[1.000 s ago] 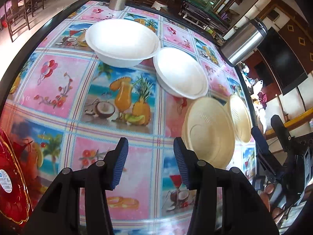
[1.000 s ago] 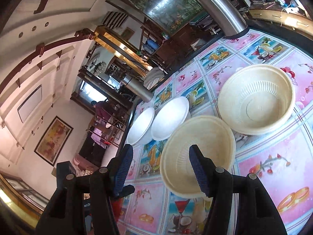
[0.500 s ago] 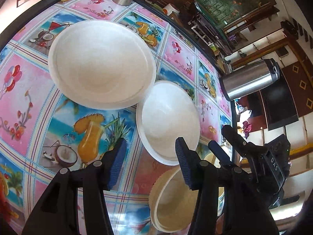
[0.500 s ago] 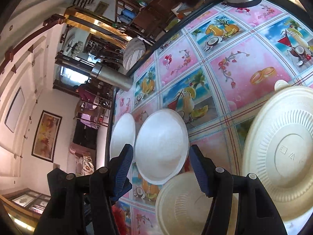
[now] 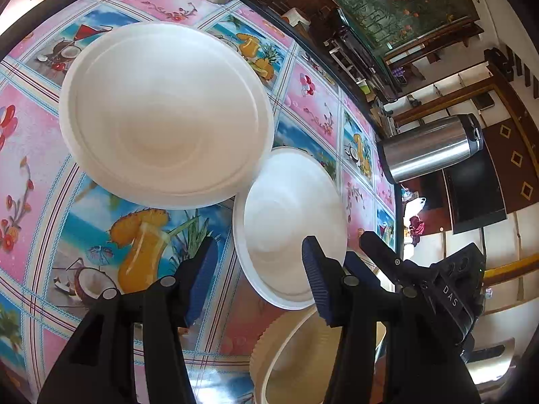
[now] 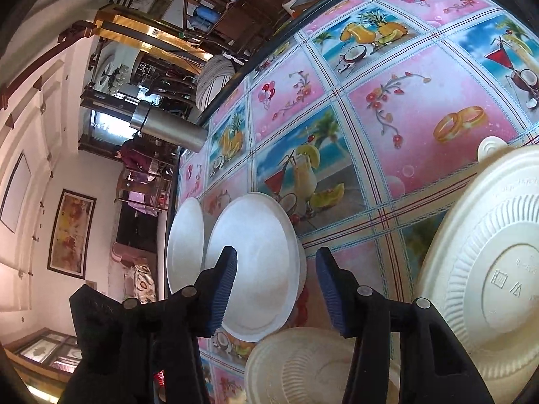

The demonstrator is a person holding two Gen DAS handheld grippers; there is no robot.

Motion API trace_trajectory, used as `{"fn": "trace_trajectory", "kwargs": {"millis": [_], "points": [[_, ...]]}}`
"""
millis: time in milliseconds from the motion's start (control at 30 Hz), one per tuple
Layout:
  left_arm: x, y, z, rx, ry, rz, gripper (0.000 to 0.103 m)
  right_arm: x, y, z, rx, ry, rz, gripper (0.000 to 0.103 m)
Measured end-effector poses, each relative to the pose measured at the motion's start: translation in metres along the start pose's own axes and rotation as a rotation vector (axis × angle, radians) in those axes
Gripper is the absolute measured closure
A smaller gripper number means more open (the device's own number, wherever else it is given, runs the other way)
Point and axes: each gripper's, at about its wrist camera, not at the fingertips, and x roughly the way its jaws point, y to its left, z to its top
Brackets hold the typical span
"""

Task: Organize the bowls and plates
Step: 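Move both grippers to the white plate and close on its rim, then lift the white plate and carry it over the red plate stack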

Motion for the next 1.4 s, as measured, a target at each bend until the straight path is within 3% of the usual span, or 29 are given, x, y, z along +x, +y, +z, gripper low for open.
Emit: {"fn": "trace_trajectory", "kwargs": {"millis": [200,500,567,700,867,1033,1133,1400], "points": [[0.004,0.005,0.002,-0.009,0.013,-0.027,0.053,0.005,-0.002,-0.001,0.014,-0.005,-0.004,0.054],[0.002,0.003,0.002,0.026,0.005,-0.037,0.055,0.013,-0.001,-0.002,0.008,-0.002,-0.015,0.063],[0.001,0.002,0.001,0.033,0.001,-0.047,0.064,0.013,-0.001,-0.002,0.005,-0.002,-0.02,0.067],[-0.002,0.001,0.001,0.053,-0.013,-0.027,0.068,0.013,-0.001,-0.003,0.002,-0.008,-0.027,0.071],[-0.003,0.004,0.002,0.055,-0.02,-0.001,0.083,0.018,-0.001,-0.004,-0.002,0.001,-0.04,0.082],[-0.003,0.004,0.002,0.067,-0.033,0.033,0.09,0.018,-0.004,-0.004,0.0,-0.007,-0.055,0.096],[-0.002,0.006,0.003,0.067,-0.031,0.041,0.095,0.02,-0.003,-0.005,-0.01,-0.01,-0.066,0.096],[-0.002,0.006,0.003,0.081,-0.029,0.038,0.095,0.02,-0.003,-0.006,-0.008,-0.019,-0.071,0.096]]}}
